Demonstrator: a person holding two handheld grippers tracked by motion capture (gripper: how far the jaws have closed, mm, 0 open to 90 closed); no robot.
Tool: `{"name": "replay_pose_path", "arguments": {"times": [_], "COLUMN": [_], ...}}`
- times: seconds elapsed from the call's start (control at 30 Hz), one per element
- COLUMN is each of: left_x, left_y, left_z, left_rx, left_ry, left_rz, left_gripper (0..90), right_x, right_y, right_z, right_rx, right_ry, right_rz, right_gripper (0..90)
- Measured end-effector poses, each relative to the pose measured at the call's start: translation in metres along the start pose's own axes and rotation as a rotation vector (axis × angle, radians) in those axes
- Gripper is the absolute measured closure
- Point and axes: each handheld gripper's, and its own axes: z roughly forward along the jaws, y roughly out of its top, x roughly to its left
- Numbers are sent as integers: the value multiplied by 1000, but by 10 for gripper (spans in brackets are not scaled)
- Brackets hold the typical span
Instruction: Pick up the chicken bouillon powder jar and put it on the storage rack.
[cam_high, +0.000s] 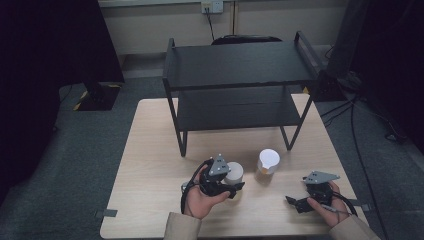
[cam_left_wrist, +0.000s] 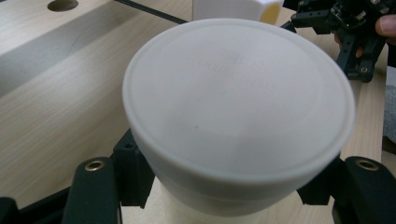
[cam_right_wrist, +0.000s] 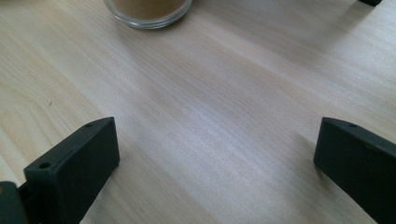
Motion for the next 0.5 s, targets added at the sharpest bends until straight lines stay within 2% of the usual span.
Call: {"name": "replay_pose_path", "arguments": {"times": [0.5], "left_x": [11], "left_y": [34], "left_z": [-10], "left_rx": [-34], "left_ry": [9], "left_rz": [-3], "left_gripper": [346], "right_x": [0], "right_y": [0], "right_z": [0], "right_rx": [0], "right_ry": [-1], "right_rz": [1], "right_gripper": [0]}}
